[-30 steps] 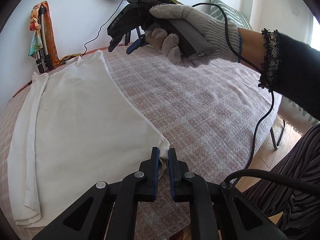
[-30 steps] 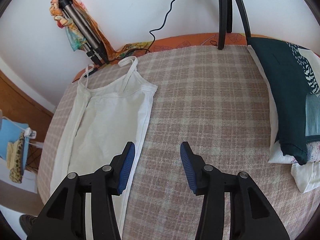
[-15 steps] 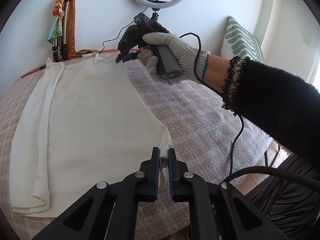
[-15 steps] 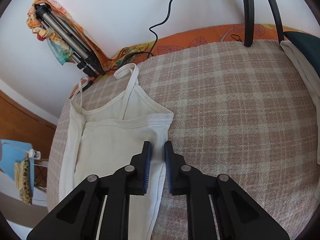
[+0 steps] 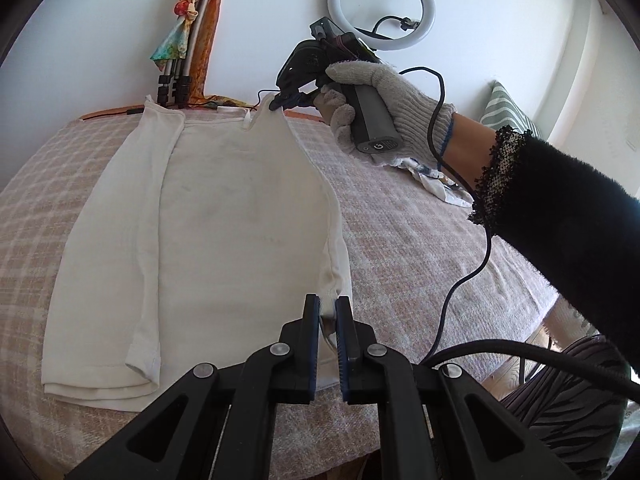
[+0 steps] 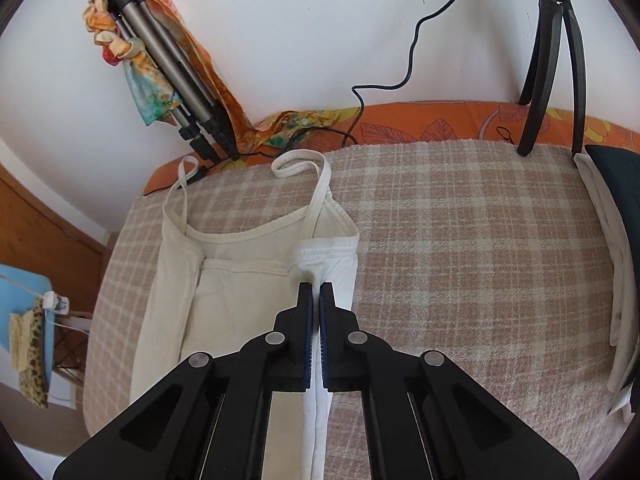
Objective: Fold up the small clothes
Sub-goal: 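Grasp the other side edge with both tools and fold it over the middle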
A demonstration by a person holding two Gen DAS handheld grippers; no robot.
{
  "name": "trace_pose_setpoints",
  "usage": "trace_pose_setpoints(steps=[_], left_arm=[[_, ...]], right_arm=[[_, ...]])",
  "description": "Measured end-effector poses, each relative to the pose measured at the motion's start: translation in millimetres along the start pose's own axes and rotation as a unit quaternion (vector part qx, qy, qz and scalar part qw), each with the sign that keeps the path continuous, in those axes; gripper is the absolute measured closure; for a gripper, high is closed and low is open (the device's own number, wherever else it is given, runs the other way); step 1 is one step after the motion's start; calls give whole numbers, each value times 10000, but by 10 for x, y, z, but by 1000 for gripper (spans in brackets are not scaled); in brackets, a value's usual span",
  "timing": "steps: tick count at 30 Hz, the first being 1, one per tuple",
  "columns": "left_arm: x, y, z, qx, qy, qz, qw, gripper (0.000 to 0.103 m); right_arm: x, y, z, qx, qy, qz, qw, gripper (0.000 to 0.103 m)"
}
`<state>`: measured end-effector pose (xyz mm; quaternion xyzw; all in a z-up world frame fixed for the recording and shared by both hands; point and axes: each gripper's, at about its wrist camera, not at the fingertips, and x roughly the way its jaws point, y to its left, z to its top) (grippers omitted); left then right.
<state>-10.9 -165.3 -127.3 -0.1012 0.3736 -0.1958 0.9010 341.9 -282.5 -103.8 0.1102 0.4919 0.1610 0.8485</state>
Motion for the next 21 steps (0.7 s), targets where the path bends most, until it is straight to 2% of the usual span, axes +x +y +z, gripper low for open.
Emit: trace_pose_setpoints(steps=[10, 21], left_arm=[[-220, 446, -122, -645, -187, 323, 9972, 98], [-278, 585, -275, -757, -125, 522, 9957, 98]], right_arm=[[303, 630, 56, -340, 44, -405, 9986, 101], [796, 1029, 34, -696, 385, -654, 9947, 101]])
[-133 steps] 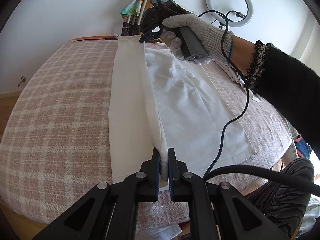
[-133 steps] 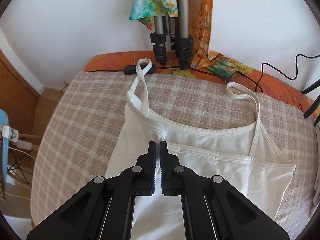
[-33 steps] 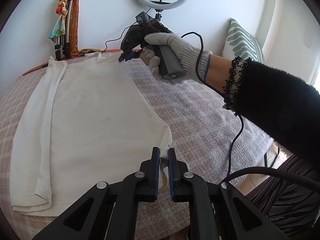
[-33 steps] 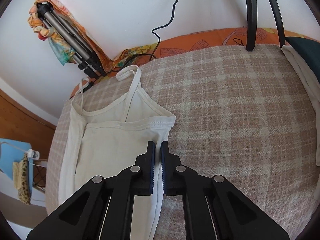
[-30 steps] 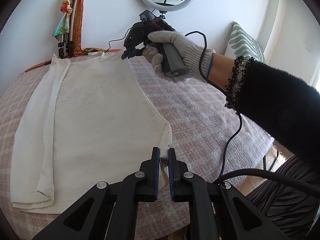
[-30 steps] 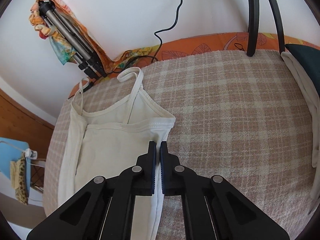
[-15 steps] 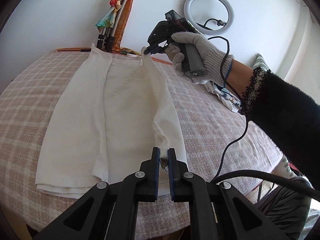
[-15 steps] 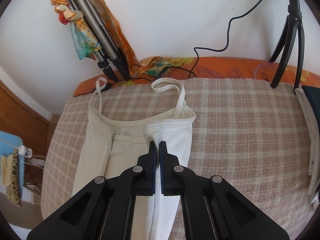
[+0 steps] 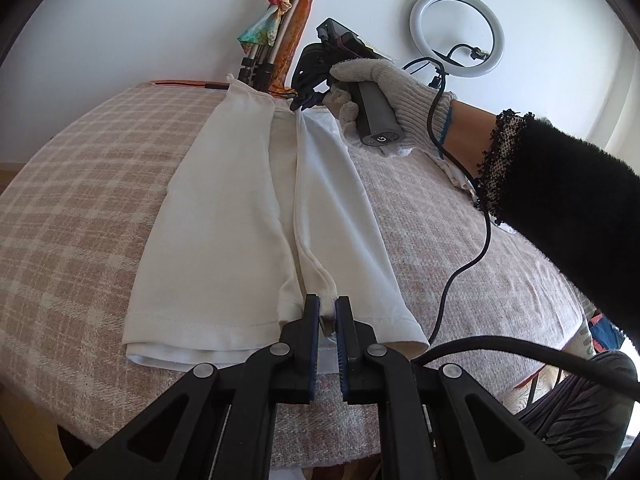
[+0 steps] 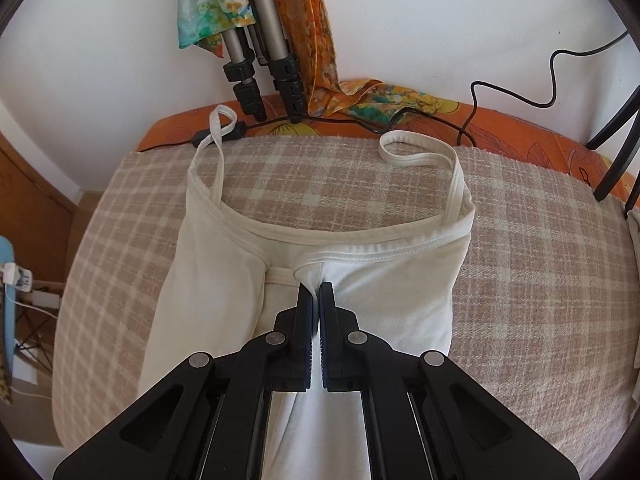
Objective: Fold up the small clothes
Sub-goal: 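Grasp the other side edge with both tools and fold it over the middle, then release the fabric and move both tools to the camisole hem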
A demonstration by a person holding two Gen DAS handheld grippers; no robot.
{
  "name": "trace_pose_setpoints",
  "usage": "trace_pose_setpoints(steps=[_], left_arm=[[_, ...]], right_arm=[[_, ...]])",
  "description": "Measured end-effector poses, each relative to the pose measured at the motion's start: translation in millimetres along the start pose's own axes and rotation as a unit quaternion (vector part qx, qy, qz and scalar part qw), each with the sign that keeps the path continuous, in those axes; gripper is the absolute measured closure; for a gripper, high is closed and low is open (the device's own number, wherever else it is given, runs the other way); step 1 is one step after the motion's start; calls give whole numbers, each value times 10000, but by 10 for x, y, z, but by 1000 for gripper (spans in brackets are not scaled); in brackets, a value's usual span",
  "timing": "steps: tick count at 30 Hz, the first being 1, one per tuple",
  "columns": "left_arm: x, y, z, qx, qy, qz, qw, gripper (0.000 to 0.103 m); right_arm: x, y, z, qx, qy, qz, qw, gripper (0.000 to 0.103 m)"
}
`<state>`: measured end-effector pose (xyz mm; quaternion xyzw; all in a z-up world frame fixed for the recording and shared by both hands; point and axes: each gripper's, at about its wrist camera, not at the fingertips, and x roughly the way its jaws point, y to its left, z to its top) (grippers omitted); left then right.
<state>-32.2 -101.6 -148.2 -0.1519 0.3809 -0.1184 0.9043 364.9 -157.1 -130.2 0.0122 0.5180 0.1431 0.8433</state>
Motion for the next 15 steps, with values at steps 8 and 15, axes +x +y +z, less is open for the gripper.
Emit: trace_pose_setpoints(steps=[8, 15], left_arm=[[-71, -90, 28, 343, 58, 27, 9994, 83], [-378, -44, 43, 678, -98, 241, 9974, 80]], right_arm=[[-1, 68, 16, -81, 136, 118, 9998, 84], [-812, -85, -163, 82, -321, 555, 9979, 82]])
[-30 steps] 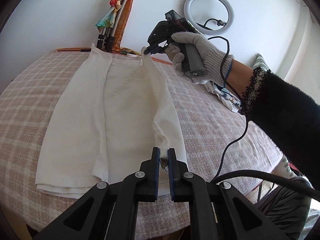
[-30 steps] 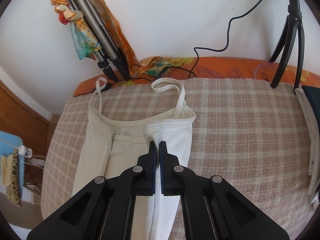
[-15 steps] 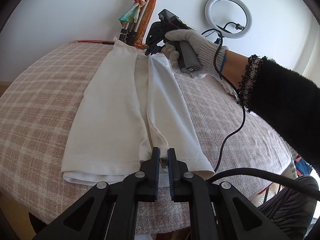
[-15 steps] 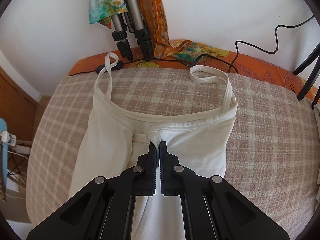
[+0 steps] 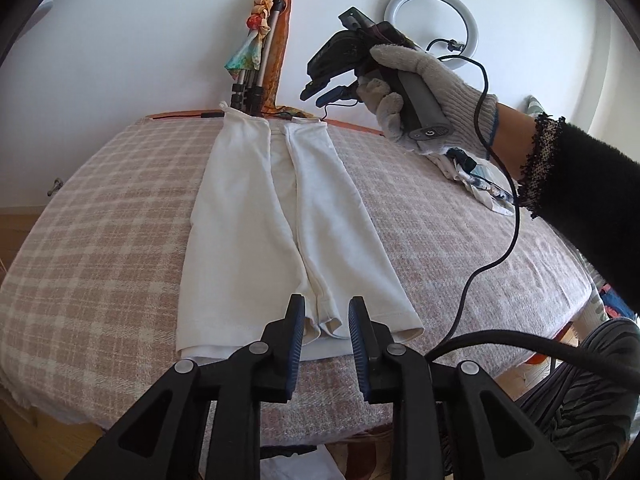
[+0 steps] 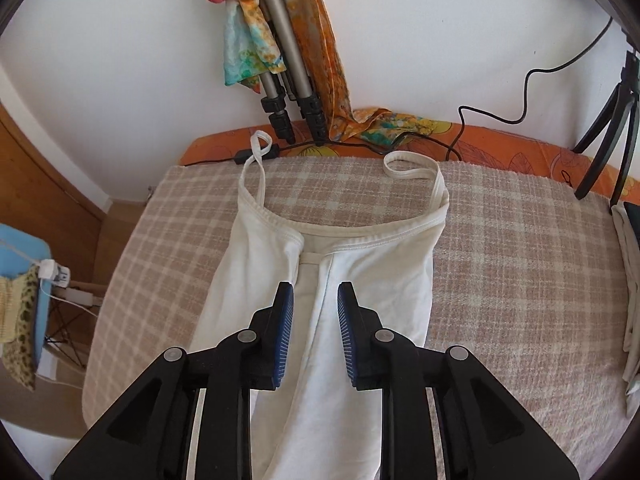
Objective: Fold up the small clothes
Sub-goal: 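Release the fabric and move both tools to the camisole hem, then grasp the hem with both tools and fold it up toward the straps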
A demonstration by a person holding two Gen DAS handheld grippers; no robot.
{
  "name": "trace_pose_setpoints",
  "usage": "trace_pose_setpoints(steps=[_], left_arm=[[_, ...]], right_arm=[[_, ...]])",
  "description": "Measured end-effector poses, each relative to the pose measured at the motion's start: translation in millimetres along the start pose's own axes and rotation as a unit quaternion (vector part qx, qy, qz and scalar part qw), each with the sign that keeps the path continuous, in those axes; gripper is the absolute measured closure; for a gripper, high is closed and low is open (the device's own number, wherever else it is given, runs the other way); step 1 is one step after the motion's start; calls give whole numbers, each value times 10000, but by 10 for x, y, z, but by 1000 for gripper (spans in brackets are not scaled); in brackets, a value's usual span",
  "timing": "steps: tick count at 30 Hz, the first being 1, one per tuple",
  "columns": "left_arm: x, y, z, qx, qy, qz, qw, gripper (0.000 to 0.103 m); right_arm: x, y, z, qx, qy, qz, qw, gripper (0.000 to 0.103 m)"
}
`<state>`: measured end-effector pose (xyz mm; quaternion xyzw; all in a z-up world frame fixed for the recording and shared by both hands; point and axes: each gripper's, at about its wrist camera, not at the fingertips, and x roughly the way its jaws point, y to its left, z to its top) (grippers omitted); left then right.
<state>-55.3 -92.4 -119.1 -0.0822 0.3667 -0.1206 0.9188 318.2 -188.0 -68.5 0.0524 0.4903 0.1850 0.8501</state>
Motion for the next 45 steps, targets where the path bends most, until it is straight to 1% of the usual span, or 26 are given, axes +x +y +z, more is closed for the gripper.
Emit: trace_pose_setpoints(steps=[4, 7, 9, 11, 12, 14, 16, 17, 19, 20, 23, 25, 27, 28, 30, 32, 33, 34, 36, 38, 39, 41, 43, 45], left_arm=[[-193, 180, -13, 162, 130, 201, 9996, 79], [-274, 370, 36, 137, 383, 127, 9991, 78], [-293, 509, 96, 69, 530, 54, 9986, 71], [-257, 644, 170, -32, 723, 8, 9974, 68], [-231, 693, 199, -49, 813, -10, 9967, 64], [-147, 794, 242, -147, 972, -64, 9951, 63], [-16, 894, 243, -350, 1237, -203, 9915, 64], [43, 934, 220, -493, 1383, -288, 9887, 66], [163, 1030, 187, -772, 1582, -467, 9833, 67], [189, 1067, 172, -893, 1624, -495, 9814, 71], [228, 1140, 157, -1209, 1623, -652, 9771, 74], [242, 1132, 164, -1206, 1642, -697, 9765, 78], [279, 1095, 172, -1140, 1672, -732, 9766, 88], [309, 1074, 183, -1116, 1688, -739, 9765, 89], [332, 1085, 194, -1113, 1675, -717, 9769, 98], [336, 1100, 195, -1141, 1651, -701, 9772, 100], [323, 1097, 199, -1112, 1612, -669, 9783, 101], [294, 1094, 211, -1079, 1553, -621, 9800, 101], [235, 1107, 225, -1054, 1441, -586, 9822, 102], [175, 1135, 213, -1014, 1352, -544, 9841, 102], [154, 1152, 194, -1027, 1314, -568, 9844, 102], [186, 1175, 152, -1023, 1364, -607, 9835, 102], [237, 1179, 122, -1054, 1435, -591, 9822, 102], [249, 1151, 116, -990, 1452, -570, 9828, 102]], right_arm=[[-585, -101, -310, 130, -204, 156, 9996, 82], [-955, -154, -707, 139, -292, 155, 9994, 82], [-1092, -151, -1025, 97, -217, 120, 9996, 82], [-1133, -130, -1382, 53, -18, 104, 9999, 82], [-1126, -132, -1571, 69, 113, 146, 9998, 82], [-1077, -131, -1914, 156, 401, 324, 9986, 82], [-999, -129, -2198, 283, 656, 516, 9961, 82], [-966, -136, -2328, 366, 787, 625, 9943, 82], [-875, -150, -2513, 567, 1014, 887, 9893, 82], [-833, -152, -2578, 647, 1104, 998, 9867, 82], [-790, -148, -2691, 726, 1171, 1190, 9833, 82], [-775, -145, -2722, 784, 1201, 1334, 9806, 82], [-734, -123, -2746, 788, 1249, 1389, 9792, 82], [-715, -110, -2749, 799, 1258, 1410, 9787, 82], [-690, -64, -2770, 772, 1305, 1502, 9770, 82], [-664, -11, -2762, 648, 1316, 1480, 9781, 82], [-646, 18, -2765, 585, 1338, 1498, 9779, 85], [-643, 44, -2770, 544, 1328, 1518, 9779, 98], [-647, 72, -2787, 479, 1317, 1532, 9782, 99], [-688, 74, -2786, 460, 1219, 1493, 9802, 99], [-736, 35, -2769, 505, 1150, 1539, 9801, 100], [-800, -33, -2730, 593, 1005, 1658, 9792, 100], [-772, -55, -2723, 588, 1040, 1625, 9794, 100], [-700, -34, -2757, 549, 1149, 1554, 9796, 100]])
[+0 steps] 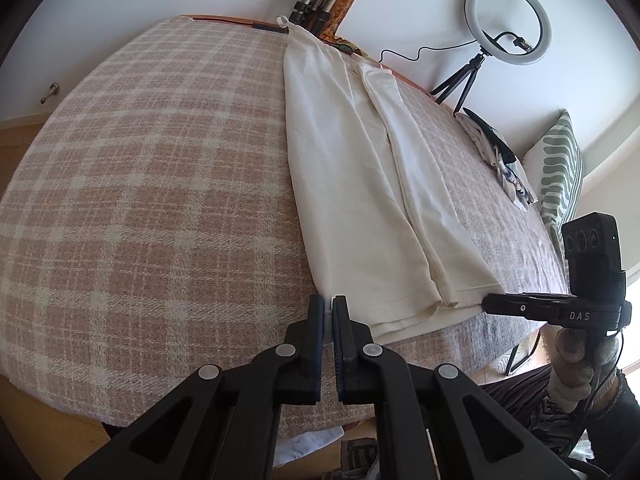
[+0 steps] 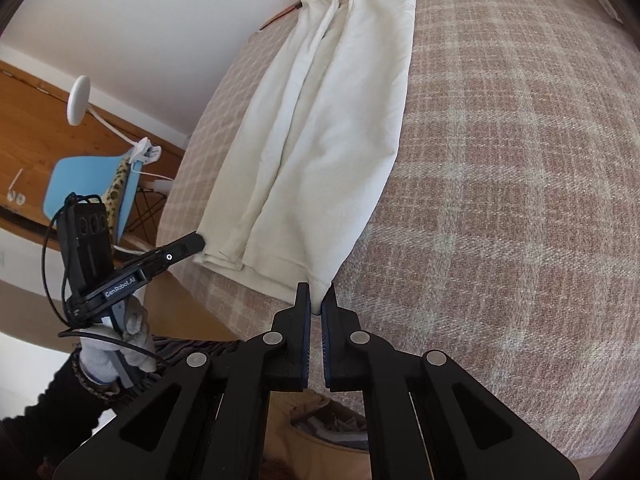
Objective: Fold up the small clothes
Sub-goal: 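Grasp the hem with both tools and fold it up toward the straps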
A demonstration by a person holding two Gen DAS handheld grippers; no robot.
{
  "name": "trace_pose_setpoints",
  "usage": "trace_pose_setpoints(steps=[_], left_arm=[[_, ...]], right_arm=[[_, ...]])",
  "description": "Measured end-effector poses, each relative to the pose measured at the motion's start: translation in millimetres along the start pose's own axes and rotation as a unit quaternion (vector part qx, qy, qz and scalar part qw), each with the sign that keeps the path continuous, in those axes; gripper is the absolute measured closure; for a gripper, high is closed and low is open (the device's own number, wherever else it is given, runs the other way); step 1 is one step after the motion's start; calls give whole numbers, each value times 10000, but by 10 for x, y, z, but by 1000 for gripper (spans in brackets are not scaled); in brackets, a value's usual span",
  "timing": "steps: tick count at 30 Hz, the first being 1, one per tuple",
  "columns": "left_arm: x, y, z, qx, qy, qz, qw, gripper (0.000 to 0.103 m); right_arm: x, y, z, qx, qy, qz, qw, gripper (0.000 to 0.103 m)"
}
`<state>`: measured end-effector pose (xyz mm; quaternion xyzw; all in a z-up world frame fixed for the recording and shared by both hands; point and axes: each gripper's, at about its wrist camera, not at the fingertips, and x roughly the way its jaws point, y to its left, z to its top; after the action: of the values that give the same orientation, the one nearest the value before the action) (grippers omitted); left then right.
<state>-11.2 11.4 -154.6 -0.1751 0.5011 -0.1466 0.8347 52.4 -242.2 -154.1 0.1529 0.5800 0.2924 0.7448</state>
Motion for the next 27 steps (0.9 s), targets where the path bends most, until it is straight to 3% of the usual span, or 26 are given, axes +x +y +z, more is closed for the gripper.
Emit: trace_pose_setpoints(steps=[6, 9, 12, 20, 27], left_arm=[[-167, -68, -62, 10, -140, -175, 9997, 102], [-61, -61, -44, 65, 35, -27, 10000, 102], [17, 10, 6, -255, 212, -215, 9992, 102], [-259, -140, 398, -57, -244, -323, 9992, 102], [-232, -156, 813, -34, -510, -271, 9983, 102]], right_arm=[[-23, 19, -82, 114, -17, 166, 9998, 100], [-20, -18, -89, 191, -63, 244, 9995, 100], [94, -93, -63, 369, 138, 232, 9990, 100], [-132, -38, 161, 573, -227, 774, 9951, 100], [-256, -37, 521, 577, -611, 725, 9938, 100]])
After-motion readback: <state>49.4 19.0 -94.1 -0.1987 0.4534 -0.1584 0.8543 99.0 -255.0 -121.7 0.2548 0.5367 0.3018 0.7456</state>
